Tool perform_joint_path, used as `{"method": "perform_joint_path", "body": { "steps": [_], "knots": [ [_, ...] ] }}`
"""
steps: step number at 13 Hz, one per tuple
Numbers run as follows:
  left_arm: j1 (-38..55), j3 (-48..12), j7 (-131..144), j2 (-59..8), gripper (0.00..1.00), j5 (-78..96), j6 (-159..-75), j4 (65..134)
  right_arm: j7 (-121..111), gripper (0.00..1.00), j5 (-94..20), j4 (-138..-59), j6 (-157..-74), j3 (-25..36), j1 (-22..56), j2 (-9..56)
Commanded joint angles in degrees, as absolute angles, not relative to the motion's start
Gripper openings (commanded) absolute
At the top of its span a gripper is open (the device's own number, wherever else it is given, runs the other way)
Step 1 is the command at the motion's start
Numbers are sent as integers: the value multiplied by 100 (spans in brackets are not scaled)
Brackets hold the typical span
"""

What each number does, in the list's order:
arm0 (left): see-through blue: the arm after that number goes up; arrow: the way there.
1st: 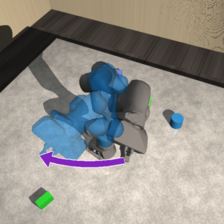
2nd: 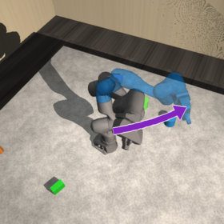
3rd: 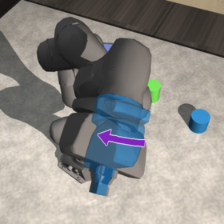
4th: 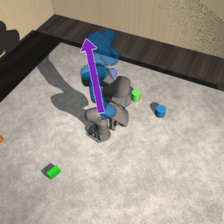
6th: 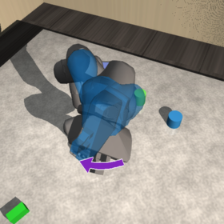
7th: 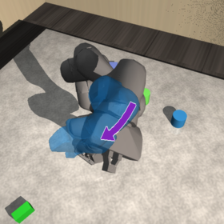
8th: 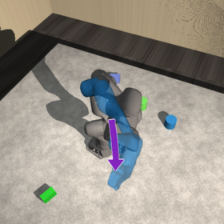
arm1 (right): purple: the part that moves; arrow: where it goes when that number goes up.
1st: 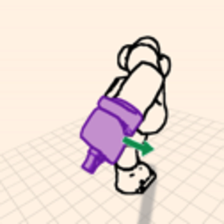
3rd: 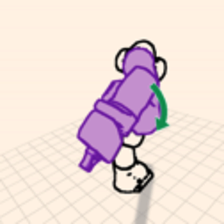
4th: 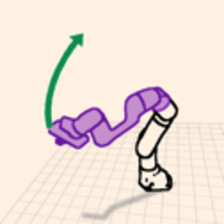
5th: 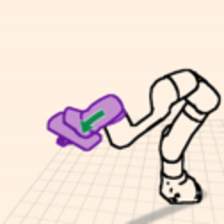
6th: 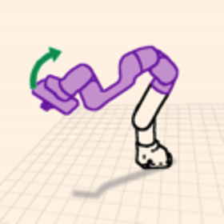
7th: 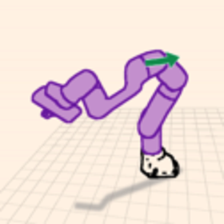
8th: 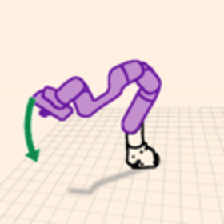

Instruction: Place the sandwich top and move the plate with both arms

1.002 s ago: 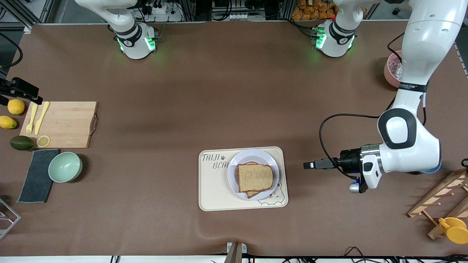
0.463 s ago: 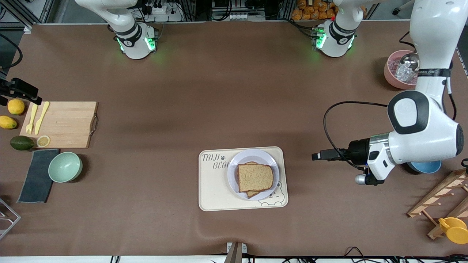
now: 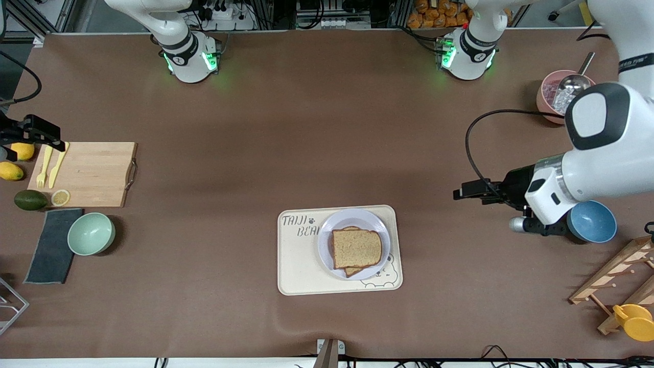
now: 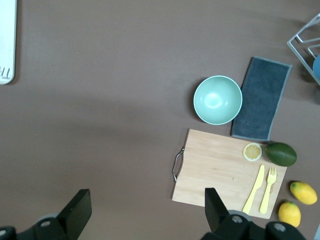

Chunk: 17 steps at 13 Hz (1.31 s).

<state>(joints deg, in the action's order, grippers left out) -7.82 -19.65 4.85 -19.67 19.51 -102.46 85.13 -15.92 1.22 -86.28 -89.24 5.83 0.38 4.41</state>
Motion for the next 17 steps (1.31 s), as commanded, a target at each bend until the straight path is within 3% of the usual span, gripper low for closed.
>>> {"method": "perform_joint_path", "body": {
  "steps": [1, 9, 17],
  "knots": [
    [-773, -1942, 781, -1574, 100, 1460, -10046, 8622, -628, 100, 149, -8543, -8816, 536, 9, 413],
    [-773, -1952, 1301, -818, 100, 115, -9150, 8605, 316, 100, 149, -8534, -8648, 528, 0, 352],
    [-1354, -1942, 1231, -413, 100, -642, -9062, 8499, 378, 100, 80, -8420, -8455, 519, -9, 352]
  ]
}}
